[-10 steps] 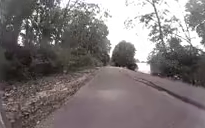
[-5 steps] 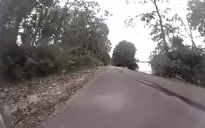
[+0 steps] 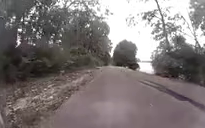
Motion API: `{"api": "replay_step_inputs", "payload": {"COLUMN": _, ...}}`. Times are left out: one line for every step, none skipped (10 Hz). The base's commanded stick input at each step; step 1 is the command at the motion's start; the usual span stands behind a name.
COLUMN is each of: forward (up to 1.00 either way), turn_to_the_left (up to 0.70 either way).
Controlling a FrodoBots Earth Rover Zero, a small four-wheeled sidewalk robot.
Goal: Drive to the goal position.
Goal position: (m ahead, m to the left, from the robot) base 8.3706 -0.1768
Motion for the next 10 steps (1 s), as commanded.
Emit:
{"api": "replay_step_inputs", "payload": {"forward": 0.70, "turn_to_the_left": -0.19}}
{"api": "replay_step_inputs", "payload": {"forward": 0.70, "turn_to_the_left": -0.03}}
{"api": "replay_step_inputs", "payload": {"forward": 0.70, "turn_to_the_left": 0.00}}
{"api": "replay_step_inputs", "payload": {"forward": 0.70, "turn_to_the_left": 0.00}}
{"api": "replay_step_inputs", "payload": {"forward": 0.70, "turn_to_the_left": 0.00}}
{"api": "replay_step_inputs", "payload": {"forward": 0.70, "turn_to_the_left": 0.00}}
{"api": "replay_step_inputs", "payload": {"forward": 0.70, "turn_to_the_left": 0.00}}
{"api": "replay_step_inputs", "payload": {"forward": 0.70, "turn_to_the_left": 0.00}}
{"api": "replay_step_inputs", "payload": {"forward": 0.70, "turn_to_the_left": 0.00}}
{"api": "replay_step_inputs", "payload": {"forward": 0.70, "turn_to_the_left": 0.00}}
